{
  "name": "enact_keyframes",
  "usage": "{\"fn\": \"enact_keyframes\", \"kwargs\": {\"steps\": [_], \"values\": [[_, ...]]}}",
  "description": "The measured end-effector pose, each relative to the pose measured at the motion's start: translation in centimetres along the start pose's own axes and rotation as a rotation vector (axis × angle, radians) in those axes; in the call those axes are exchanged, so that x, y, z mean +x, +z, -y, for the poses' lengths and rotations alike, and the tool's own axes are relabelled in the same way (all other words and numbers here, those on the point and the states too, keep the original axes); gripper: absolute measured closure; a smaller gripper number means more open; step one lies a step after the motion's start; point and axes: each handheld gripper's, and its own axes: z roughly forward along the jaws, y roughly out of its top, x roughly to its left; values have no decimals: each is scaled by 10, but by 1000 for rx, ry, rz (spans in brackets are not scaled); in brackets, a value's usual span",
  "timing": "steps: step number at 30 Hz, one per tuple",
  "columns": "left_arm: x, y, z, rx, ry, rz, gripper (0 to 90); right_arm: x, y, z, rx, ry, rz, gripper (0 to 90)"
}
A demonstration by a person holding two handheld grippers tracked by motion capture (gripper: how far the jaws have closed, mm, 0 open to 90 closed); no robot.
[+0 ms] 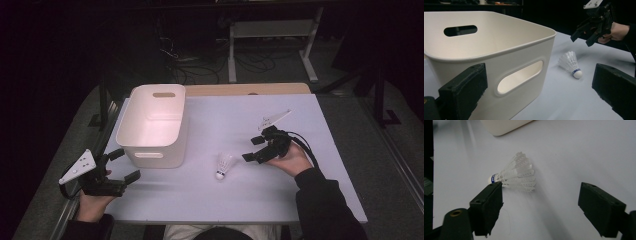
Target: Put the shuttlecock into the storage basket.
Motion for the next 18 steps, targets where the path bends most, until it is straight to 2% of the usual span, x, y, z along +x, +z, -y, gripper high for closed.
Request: {"fn": "enact_keyframes", "kwargs": {"steps": [2, 11, 12, 15, 18], "values": [[0, 0, 0, 0, -1, -2, 0, 0, 1, 0, 12, -1, -17, 253], [0, 1, 0, 2, -1, -2, 0, 2, 6, 3, 30, -7, -33, 384], [0, 1, 0, 4, 1, -3, 0, 0, 8, 5, 30, -3, -42, 438], [0, 1, 0, 4, 1, -3, 0, 0, 9, 7, 31, 7, -40, 486], [0, 1, 0, 2, 0, -4, 0, -2, 11, 11, 41, 22, -71, 579]]}}
